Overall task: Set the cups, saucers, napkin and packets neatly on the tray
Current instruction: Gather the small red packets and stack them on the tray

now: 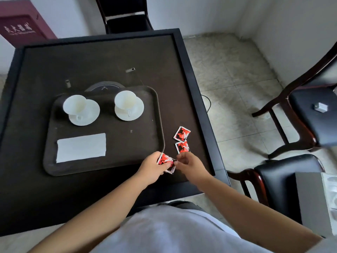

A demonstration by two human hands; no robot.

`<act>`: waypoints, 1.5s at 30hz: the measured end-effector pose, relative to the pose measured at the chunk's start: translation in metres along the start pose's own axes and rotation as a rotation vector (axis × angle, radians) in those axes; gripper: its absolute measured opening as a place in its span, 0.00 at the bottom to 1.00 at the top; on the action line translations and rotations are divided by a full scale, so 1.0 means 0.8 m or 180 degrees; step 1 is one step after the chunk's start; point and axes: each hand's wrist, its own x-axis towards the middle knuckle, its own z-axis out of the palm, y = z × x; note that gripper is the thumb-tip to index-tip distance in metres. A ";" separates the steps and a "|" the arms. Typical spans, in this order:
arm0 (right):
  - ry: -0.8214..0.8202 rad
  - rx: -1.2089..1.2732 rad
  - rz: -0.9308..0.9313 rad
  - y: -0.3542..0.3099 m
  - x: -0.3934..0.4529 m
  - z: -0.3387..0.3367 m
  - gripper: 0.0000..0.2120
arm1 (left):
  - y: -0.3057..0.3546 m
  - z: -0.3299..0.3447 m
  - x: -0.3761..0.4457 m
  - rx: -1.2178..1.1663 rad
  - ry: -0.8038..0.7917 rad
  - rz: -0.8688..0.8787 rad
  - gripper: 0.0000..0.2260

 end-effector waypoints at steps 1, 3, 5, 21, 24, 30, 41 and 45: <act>-0.0106 0.0143 -0.0013 -0.006 0.001 0.003 0.05 | 0.000 -0.004 -0.005 -0.0211 0.0009 -0.0073 0.04; -0.0167 0.0235 -0.0124 -0.016 0.003 0.009 0.05 | 0.001 -0.011 -0.015 -0.0498 0.0050 -0.0204 0.05; -0.0126 0.0320 -0.0221 -0.024 0.003 0.014 0.06 | -0.001 -0.016 -0.024 -0.0597 0.0068 -0.0319 0.04; 0.1244 -0.0804 0.0086 0.009 0.051 -0.012 0.11 | -0.007 -0.033 -0.052 -0.0890 0.0369 -0.0431 0.05; 0.1237 -0.1111 0.0407 0.014 0.069 -0.017 0.19 | -0.009 -0.036 -0.053 -0.1008 0.0420 -0.0469 0.06; 0.1108 -0.1658 0.0540 0.007 0.074 -0.004 0.07 | -0.010 -0.045 -0.052 -0.1188 0.0428 -0.0531 0.07; 0.0172 0.0209 -0.0762 -0.053 0.017 -0.006 0.09 | -0.002 -0.051 -0.037 -0.1200 0.0569 -0.0608 0.07; -0.0103 -0.0616 -0.1096 -0.072 0.004 0.003 0.11 | 0.003 -0.050 -0.040 -0.1324 0.0256 -0.0527 0.07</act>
